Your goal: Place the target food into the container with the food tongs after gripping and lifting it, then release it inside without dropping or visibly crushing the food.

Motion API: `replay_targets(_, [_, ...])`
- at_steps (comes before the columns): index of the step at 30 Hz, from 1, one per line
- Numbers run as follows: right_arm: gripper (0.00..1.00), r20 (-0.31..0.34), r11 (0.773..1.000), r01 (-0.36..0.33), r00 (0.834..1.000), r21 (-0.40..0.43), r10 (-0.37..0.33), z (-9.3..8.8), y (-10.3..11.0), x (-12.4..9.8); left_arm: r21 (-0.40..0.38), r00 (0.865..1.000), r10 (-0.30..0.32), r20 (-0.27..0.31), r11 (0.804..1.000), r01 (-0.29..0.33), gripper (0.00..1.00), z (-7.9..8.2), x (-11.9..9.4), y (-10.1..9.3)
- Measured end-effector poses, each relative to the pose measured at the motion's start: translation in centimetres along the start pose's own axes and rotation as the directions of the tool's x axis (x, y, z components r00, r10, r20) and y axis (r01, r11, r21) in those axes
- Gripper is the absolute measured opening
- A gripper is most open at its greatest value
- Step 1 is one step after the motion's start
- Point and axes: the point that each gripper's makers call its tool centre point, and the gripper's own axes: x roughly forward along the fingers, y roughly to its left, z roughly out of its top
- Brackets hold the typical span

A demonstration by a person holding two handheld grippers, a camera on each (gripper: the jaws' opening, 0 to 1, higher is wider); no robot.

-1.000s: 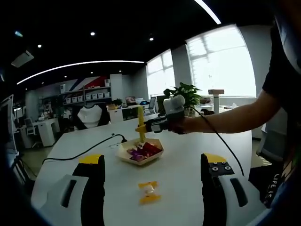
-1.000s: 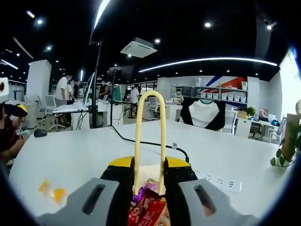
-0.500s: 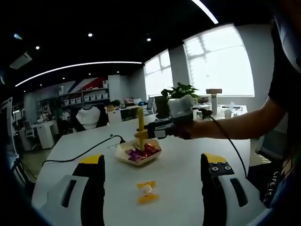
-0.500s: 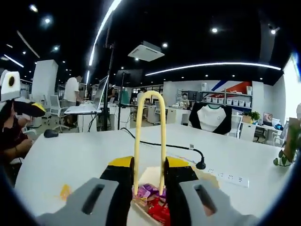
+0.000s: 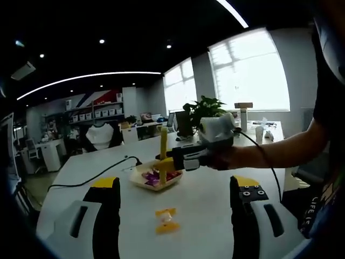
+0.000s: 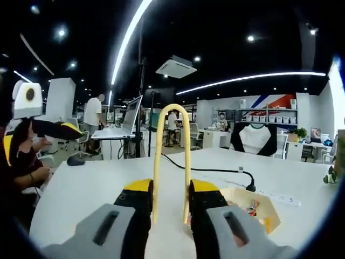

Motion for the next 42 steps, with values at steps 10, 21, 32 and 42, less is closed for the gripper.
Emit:
replay_targets(10, [0.23, -0.002, 0.998, -0.044, 0.999, 0.039, 0.044, -0.2, 3.1, 0.1, 0.010, 1.000, -0.002, 0.003, 1.000, 0.002, 0.89, 0.5, -0.3, -0.3])
replay_targets(21, [0.24, -0.039, 0.993, -0.078, 0.996, 0.091, 0.082, -2.1, 5.6, 0.6, 0.016, 1.000, -0.003, 0.019, 1.000, 0.003, 0.89, 1.1, -0.9, -0.6])
replay_targets(32, [0.25, -0.055, 0.990, -0.077, 0.995, 0.120, 0.084, -5.0, 6.7, 1.1, 0.008, 1.000, 0.022, 0.011, 1.000, -0.022, 0.88, 0.6, -1.8, 0.0])
replay_targets(42, [0.25, -0.168, 0.995, -0.077, 0.984, -0.056, 0.067, -7.1, 6.9, 1.5, 0.004, 1.000, 0.024, 0.006, 1.000, -0.025, 0.88, 0.4, -1.7, 0.1])
